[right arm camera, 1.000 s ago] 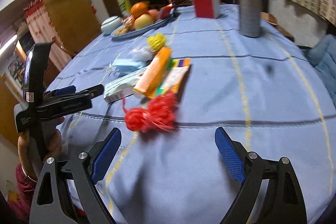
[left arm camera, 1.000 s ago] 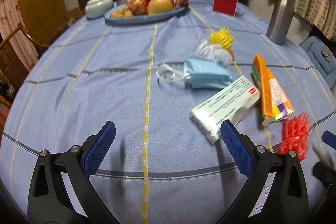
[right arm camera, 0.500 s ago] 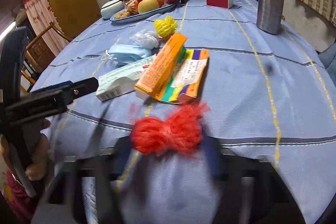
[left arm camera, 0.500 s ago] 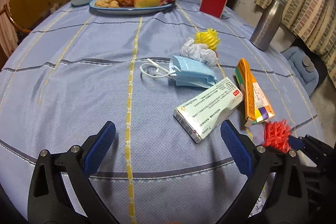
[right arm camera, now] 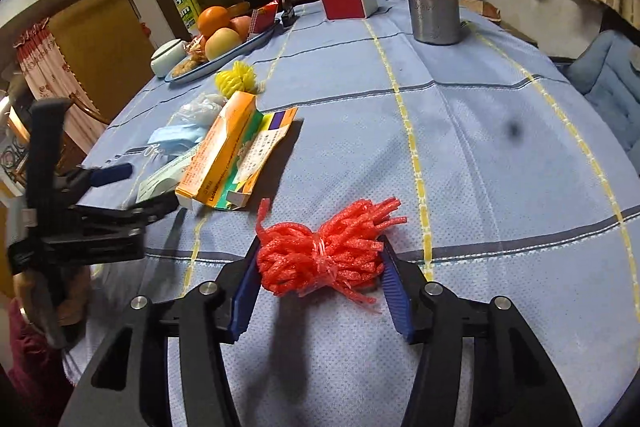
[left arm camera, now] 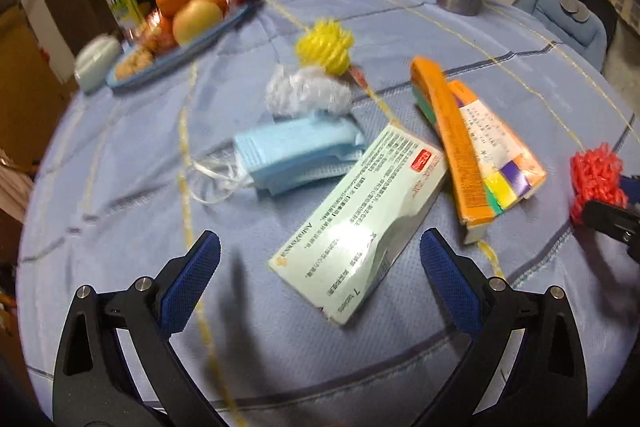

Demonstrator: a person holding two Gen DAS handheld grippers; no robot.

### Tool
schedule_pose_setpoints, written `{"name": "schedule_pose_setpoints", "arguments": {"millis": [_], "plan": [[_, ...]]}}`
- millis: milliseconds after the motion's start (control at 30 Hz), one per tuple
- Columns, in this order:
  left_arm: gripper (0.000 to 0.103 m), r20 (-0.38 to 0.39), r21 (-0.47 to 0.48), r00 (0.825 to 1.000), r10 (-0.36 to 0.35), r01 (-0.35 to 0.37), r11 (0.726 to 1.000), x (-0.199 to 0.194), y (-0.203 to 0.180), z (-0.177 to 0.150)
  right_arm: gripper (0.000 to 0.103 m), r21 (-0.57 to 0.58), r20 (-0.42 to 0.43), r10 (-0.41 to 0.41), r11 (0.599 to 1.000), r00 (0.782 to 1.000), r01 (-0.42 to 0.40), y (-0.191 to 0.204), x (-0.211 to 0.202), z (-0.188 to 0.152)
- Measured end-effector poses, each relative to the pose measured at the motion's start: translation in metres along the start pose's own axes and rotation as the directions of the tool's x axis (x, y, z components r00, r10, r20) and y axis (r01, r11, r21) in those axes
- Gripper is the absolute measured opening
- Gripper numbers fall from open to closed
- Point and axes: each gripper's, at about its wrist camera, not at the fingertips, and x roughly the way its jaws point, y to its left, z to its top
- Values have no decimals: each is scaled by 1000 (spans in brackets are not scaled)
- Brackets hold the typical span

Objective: Collect trash
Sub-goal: 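Grasp the red mesh net with the right tool while the left tool grasps the white medicine box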

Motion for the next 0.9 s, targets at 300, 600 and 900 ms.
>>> {"name": "schedule_pose_setpoints", "arguments": {"millis": [300,600,900], "plan": [[56,36,-53,992,-117,119,991,-9,8,-1,57,13,5,26,1000,1000,-26,0,-1,-1],[58,64,18,991,-119,118,993,-18,-6,-5,58,13,4,22,1000,1000,-22,-1,-1,-1],[80,10,39,990,-139,139,990,-4,-16,2,59,12,4,21,1000,1000,-21,0,-1,-1]]}}
